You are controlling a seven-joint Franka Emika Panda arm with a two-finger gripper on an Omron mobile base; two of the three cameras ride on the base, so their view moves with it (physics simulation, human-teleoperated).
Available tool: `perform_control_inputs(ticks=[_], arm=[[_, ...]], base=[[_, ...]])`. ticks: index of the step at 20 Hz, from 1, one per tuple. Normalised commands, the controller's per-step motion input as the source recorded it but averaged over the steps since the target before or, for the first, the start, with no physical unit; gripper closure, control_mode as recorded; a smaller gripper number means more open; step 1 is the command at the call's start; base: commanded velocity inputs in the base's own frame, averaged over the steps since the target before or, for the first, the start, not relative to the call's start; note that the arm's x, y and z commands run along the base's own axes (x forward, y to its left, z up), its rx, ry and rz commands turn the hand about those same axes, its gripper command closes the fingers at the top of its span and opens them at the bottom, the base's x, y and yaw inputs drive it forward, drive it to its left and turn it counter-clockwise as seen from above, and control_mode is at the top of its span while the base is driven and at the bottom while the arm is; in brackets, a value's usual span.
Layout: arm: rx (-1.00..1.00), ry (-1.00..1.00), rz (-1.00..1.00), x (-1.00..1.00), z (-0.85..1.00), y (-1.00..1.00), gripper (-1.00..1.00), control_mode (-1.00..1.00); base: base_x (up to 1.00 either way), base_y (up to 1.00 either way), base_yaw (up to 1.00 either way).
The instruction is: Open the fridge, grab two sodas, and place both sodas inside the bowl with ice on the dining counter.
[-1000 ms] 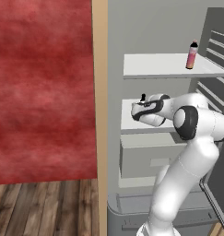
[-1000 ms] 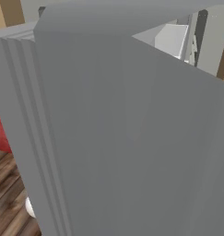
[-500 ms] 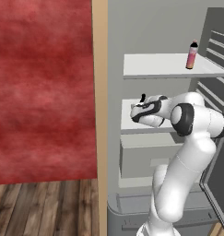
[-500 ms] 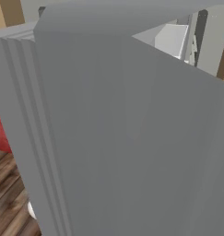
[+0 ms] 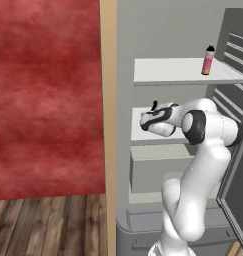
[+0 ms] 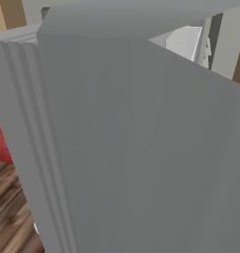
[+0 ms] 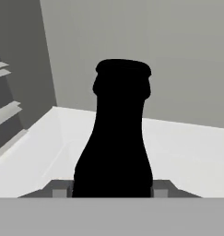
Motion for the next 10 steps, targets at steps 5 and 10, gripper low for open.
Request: perform_control_inputs(ticks=[5,10], arm=[[-0.03,0.0,0.0,0.0,-0.1,0.0,1.0,-1.0],[0.0,0.0,0.0,-0.04,-0.05,-0.1,1.0,-1.0]], base=[[0.0,0.0,0.0],[0.0,0.0,0.0]])
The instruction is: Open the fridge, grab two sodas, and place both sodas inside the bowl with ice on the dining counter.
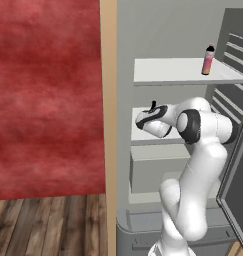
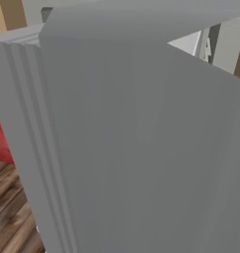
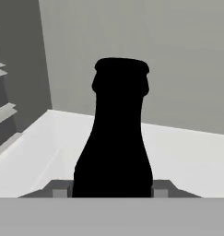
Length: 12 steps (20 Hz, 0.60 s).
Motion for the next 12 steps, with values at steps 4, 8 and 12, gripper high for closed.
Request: perform_control_inputs(ticks=[4,8,12], arm=[[0.0,-0.03,0.0,-0.4,0.0,-0.17,1.0,-1.0],[0.02,-0.06,-0.03,-0.86,0.16,-0.53,1.0,-1.0],[0.02,0.03,-0.02,-0.8,0.91,-0.74,1.0,-1.0]], base=[[0.0,0.0,0.0],[0.0,0.0,0.0],[0.0,0.0,0.0]])
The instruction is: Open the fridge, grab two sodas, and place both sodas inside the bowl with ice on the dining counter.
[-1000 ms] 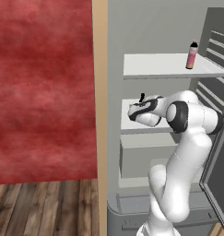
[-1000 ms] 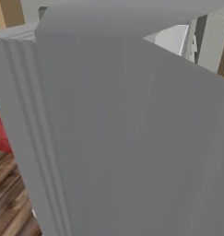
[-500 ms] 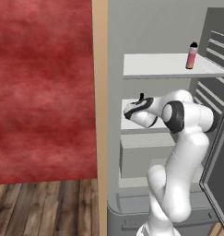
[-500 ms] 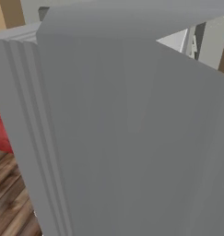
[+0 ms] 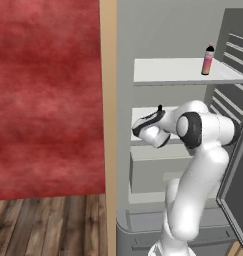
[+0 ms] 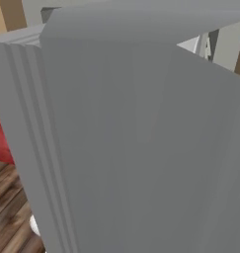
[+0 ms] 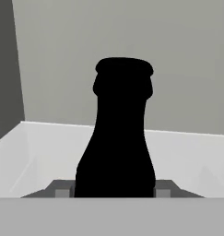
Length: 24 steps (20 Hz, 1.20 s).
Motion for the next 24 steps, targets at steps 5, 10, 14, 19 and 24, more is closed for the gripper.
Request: perform_control_inputs(ticks=[5,10,14,19,24], arm=[[0.03,0.07,-0.05,-0.79,0.94,-0.57,1.0,-1.0],[0.04,0.08,-0.04,-0.79,0.98,-0.46,1.0,-1.0],[0.02,0.13,-0.06,-0.89,0.51,-0.27,1.0,-1.0],[0.03,0.08,-0.02,-0.99,0.32,-0.28,1.0,-1.0],[0.02,0.19,-0.02,-0.65,1.0,-0.1,1.0,-1.0]], base=[[0.0,0.0,0.0],[0.0,0.0,0.0],[0.0,0.0,0.0],[0.0,0.0,0.0],[0.0,0.0,0.0]])
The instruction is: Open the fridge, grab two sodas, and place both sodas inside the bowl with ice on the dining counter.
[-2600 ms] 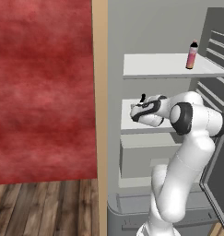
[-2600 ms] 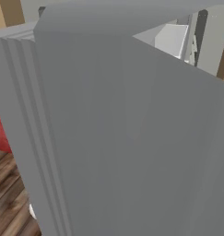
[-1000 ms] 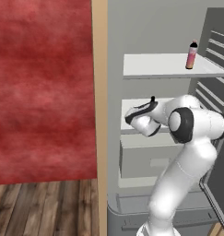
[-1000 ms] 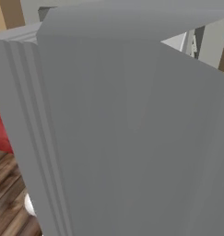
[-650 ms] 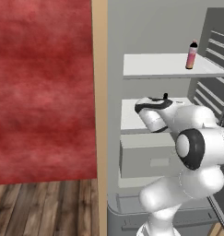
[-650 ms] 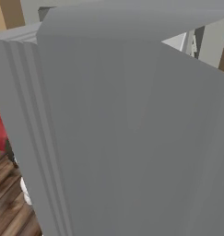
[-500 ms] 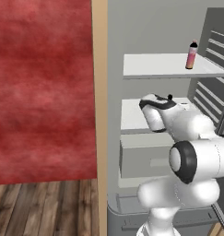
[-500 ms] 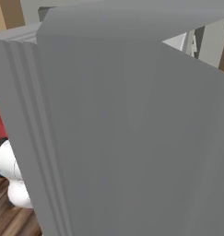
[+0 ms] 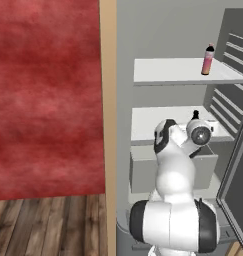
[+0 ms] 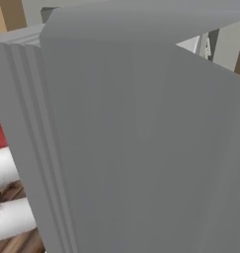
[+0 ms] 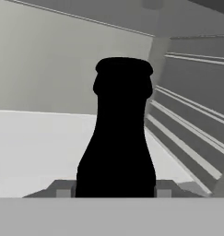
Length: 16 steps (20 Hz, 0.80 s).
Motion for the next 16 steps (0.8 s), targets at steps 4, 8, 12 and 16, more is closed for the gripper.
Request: perform_control_inputs(ticks=[4,8,12,16], arm=[[0.04,0.21,-0.02,-0.63,1.0,0.0,1.0,-1.0],[0.07,0.17,-0.02,-0.8,0.7,0.0,1.0,-1.0],[0.14,0.03,0.0,-1.0,0.03,0.01,1.0,-1.0],[0.13,0.03,0.0,-0.94,0.0,0.14,1.0,-1.0]], base=[[0.0,0.0,0.0],[0.0,0.0,0.0],[0.0,0.0,0.0],[0.0,0.0,0.0]])
